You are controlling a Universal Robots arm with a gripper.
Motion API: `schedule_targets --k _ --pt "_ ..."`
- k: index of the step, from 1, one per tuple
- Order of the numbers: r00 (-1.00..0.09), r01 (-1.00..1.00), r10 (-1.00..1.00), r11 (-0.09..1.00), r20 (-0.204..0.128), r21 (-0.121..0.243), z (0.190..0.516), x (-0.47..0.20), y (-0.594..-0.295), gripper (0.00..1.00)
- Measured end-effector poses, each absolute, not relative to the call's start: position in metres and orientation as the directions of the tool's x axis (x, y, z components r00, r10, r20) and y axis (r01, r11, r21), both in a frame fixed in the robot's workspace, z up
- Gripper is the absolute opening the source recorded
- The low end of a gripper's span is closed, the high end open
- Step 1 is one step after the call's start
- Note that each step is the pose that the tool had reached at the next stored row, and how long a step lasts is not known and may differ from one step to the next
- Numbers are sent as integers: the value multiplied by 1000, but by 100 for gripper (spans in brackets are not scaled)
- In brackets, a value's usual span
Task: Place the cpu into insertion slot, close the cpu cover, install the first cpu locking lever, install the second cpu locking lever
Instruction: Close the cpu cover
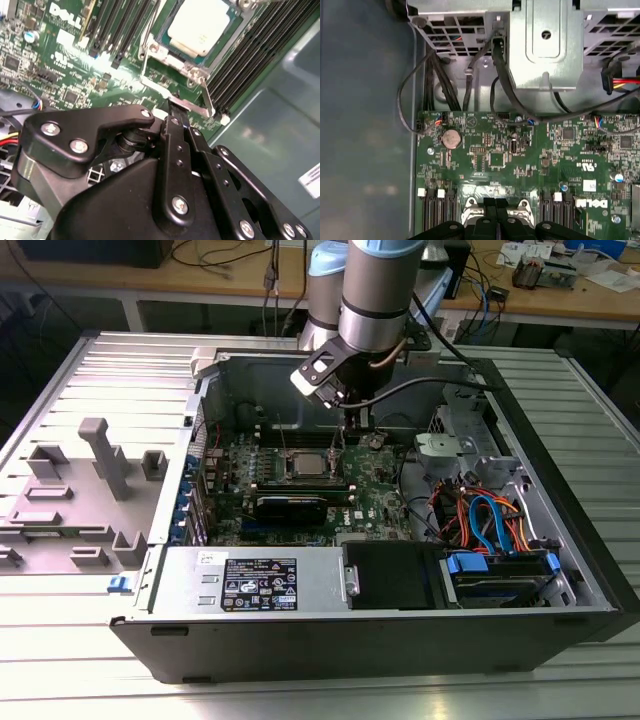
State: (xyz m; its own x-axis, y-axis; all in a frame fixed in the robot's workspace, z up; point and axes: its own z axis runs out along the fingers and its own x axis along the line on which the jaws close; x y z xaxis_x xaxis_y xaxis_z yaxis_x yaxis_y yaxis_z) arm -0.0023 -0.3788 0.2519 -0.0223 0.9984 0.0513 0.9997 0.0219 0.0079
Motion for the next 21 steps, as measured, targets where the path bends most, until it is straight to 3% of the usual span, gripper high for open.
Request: schedule_targets --k 21 --pt "-22 1000 998 22 51 8 251 -14 -379 11"
